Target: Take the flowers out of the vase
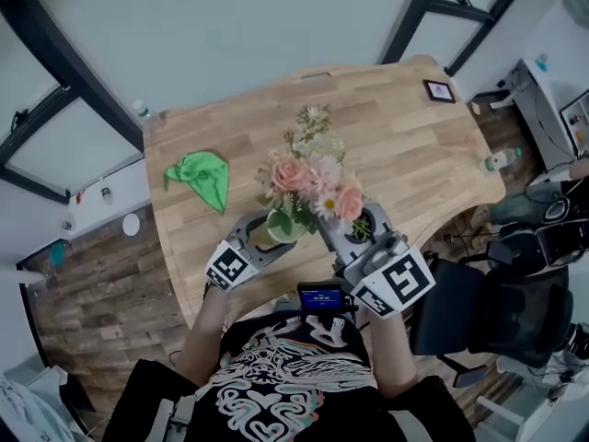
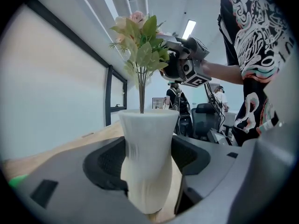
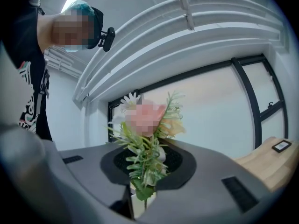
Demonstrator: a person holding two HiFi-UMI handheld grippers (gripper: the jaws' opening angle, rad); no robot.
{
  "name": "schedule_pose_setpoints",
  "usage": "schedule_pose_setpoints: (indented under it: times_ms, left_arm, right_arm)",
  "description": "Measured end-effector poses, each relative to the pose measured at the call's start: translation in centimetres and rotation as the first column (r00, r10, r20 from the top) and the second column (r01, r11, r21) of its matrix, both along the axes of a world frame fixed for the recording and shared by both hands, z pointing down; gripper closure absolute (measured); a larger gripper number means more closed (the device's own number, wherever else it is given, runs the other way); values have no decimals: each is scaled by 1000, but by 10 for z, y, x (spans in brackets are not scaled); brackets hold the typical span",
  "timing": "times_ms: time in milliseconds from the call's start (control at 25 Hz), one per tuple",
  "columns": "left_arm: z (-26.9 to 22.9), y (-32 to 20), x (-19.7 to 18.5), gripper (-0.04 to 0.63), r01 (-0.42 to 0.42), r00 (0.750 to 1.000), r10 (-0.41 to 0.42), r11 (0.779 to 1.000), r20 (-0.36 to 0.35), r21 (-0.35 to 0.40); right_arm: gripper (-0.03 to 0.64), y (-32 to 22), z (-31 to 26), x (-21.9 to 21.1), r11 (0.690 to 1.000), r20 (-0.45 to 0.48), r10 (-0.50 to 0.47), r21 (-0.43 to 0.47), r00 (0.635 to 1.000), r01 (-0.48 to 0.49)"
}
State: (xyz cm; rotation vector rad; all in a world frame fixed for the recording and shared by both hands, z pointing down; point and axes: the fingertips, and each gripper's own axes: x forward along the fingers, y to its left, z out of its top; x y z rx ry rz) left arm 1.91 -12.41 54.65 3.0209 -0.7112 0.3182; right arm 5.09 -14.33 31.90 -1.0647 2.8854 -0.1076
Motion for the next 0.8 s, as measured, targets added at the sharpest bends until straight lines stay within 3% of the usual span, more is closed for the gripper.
schedule_pose_setpoints:
  times_ms: [800]
  left_arm:
    - [0, 3, 3, 290, -16, 1000, 16, 1000, -1, 7]
  right_arm:
    - [535, 11, -52, 3, 997, -30, -11, 73, 999, 13]
